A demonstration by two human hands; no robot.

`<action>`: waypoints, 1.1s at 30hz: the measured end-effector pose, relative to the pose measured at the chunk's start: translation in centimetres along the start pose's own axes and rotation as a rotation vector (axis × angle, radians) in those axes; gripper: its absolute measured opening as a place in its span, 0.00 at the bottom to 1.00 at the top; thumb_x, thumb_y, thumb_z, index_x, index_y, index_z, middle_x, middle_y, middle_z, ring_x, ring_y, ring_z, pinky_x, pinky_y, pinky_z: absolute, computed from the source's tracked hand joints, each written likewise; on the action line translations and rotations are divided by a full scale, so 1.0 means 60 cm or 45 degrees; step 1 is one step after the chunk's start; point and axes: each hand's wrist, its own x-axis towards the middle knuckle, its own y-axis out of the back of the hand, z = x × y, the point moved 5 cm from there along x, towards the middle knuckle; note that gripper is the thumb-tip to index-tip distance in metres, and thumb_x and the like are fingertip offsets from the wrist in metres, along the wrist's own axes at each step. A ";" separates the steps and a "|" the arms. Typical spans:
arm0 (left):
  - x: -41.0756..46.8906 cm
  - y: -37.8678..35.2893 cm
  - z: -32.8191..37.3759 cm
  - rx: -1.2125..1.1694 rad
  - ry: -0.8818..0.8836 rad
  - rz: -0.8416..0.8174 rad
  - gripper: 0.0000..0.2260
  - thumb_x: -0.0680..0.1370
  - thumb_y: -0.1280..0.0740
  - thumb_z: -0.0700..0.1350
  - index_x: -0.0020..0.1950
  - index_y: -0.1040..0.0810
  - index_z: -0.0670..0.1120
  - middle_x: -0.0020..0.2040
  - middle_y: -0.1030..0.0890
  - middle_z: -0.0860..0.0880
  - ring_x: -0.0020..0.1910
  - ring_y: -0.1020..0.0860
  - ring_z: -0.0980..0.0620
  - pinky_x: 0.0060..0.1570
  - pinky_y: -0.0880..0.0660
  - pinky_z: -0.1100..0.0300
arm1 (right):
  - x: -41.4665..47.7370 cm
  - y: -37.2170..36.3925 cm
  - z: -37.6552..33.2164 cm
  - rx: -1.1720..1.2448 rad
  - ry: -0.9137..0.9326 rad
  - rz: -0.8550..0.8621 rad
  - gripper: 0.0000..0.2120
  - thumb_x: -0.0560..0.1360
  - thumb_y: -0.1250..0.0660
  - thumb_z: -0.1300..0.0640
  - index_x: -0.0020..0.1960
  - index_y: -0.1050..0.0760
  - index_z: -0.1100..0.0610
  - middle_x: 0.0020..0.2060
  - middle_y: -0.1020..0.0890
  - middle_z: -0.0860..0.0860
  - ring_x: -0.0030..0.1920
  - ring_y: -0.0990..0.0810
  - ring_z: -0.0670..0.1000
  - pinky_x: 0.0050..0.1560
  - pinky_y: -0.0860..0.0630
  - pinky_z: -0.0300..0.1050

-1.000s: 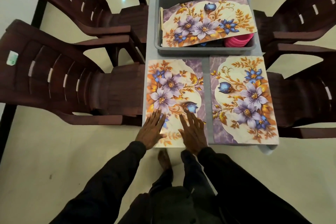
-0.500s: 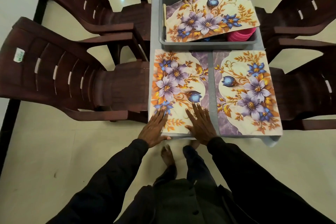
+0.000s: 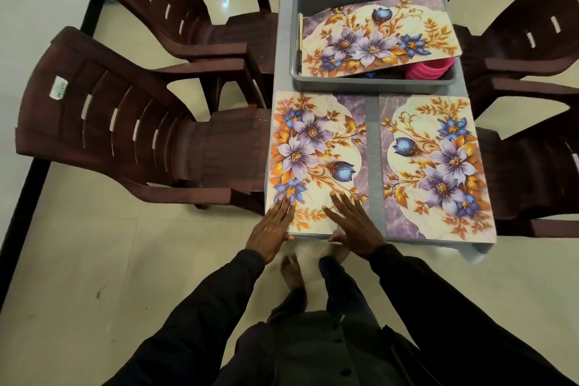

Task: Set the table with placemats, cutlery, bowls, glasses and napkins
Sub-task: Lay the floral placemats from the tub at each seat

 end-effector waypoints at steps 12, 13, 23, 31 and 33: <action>-0.004 0.000 -0.008 -0.047 0.001 0.002 0.43 0.73 0.21 0.43 0.82 0.40 0.41 0.83 0.43 0.44 0.81 0.41 0.43 0.65 0.22 0.50 | 0.002 0.008 0.010 0.056 -0.028 -0.015 0.38 0.73 0.25 0.44 0.79 0.36 0.48 0.81 0.47 0.54 0.81 0.53 0.59 0.79 0.53 0.66; -0.004 0.001 -0.008 -0.040 -0.002 0.001 0.43 0.73 0.21 0.43 0.82 0.40 0.41 0.83 0.42 0.44 0.81 0.40 0.43 0.65 0.23 0.51 | 0.002 0.007 0.011 0.059 -0.031 -0.018 0.38 0.73 0.25 0.44 0.79 0.36 0.48 0.82 0.47 0.54 0.81 0.53 0.59 0.79 0.53 0.66; -0.001 -0.008 -0.027 -0.046 0.000 -0.045 0.44 0.74 0.21 0.40 0.84 0.43 0.45 0.84 0.47 0.48 0.82 0.44 0.47 0.63 0.22 0.53 | 0.001 0.008 0.014 0.022 -0.030 0.004 0.37 0.72 0.25 0.42 0.77 0.34 0.48 0.81 0.43 0.54 0.81 0.48 0.60 0.78 0.48 0.66; 0.003 -0.007 -0.026 -0.028 -0.011 -0.074 0.43 0.75 0.23 0.40 0.84 0.43 0.45 0.84 0.46 0.47 0.82 0.44 0.45 0.64 0.24 0.52 | 0.001 0.011 0.017 0.086 -0.075 -0.012 0.37 0.72 0.25 0.41 0.77 0.34 0.46 0.81 0.44 0.52 0.81 0.49 0.57 0.79 0.49 0.65; 0.003 -0.005 -0.023 -0.029 -0.009 -0.078 0.42 0.75 0.22 0.40 0.83 0.42 0.44 0.84 0.45 0.46 0.82 0.43 0.45 0.64 0.24 0.52 | 0.001 0.010 0.017 0.081 -0.076 -0.012 0.37 0.72 0.25 0.41 0.77 0.34 0.46 0.81 0.44 0.52 0.81 0.50 0.57 0.79 0.49 0.65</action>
